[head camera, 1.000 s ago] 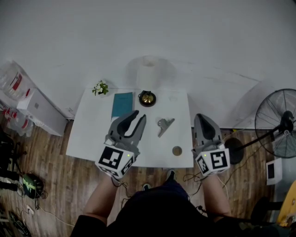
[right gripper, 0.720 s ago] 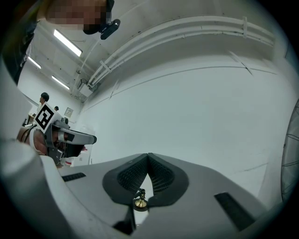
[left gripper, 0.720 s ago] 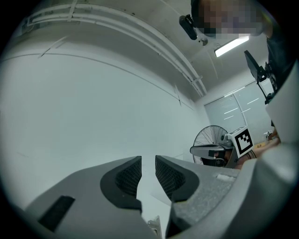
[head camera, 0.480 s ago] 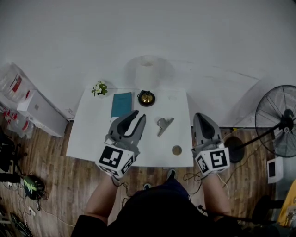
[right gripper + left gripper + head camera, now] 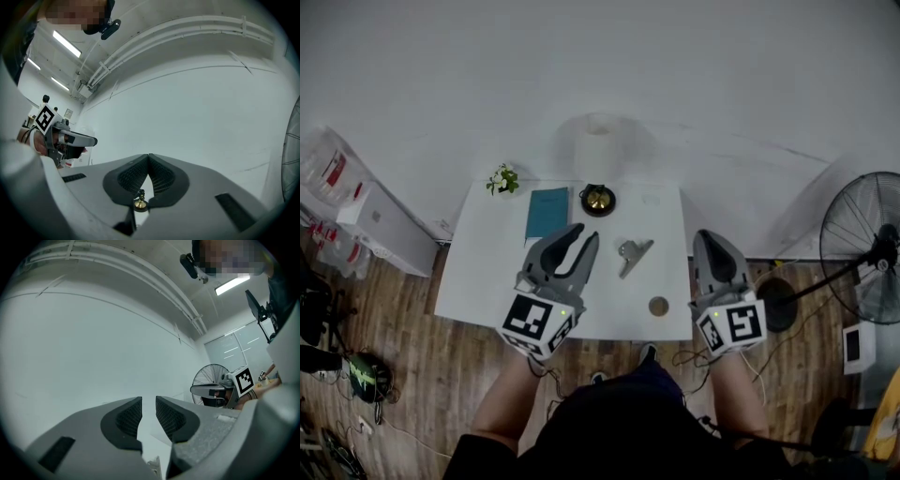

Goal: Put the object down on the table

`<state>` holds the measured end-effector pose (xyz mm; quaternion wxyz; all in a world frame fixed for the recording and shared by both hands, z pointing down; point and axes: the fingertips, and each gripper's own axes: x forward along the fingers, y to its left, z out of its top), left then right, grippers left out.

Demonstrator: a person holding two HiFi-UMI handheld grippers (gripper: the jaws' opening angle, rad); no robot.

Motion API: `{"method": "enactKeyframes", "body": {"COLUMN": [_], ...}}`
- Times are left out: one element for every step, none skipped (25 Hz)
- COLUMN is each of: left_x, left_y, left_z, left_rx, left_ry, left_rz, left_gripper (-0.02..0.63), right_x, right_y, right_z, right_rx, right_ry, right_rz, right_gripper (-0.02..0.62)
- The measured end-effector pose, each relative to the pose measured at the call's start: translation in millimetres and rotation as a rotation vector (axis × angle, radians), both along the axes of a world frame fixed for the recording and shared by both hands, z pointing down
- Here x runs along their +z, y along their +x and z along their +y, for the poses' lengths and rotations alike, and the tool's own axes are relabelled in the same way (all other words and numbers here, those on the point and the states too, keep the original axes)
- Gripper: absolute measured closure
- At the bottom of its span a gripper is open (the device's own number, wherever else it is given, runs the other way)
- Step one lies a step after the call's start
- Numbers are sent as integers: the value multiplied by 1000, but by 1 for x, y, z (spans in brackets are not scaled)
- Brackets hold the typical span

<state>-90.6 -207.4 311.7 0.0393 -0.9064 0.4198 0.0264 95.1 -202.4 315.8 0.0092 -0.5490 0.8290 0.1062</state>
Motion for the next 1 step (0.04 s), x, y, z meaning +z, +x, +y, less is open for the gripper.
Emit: {"method": "enactKeyframes", "body": {"left_x": [1], "left_y": [1], "left_z": [-1], "left_rx": [0], "left_ry": [-2], "left_rz": [-1], "left_gripper": [517], "right_x": [0], "right_y": [1], "right_z": [-1], "right_rx": [0], "right_ry": [0], "right_rz": [0], "right_gripper": [591]}}
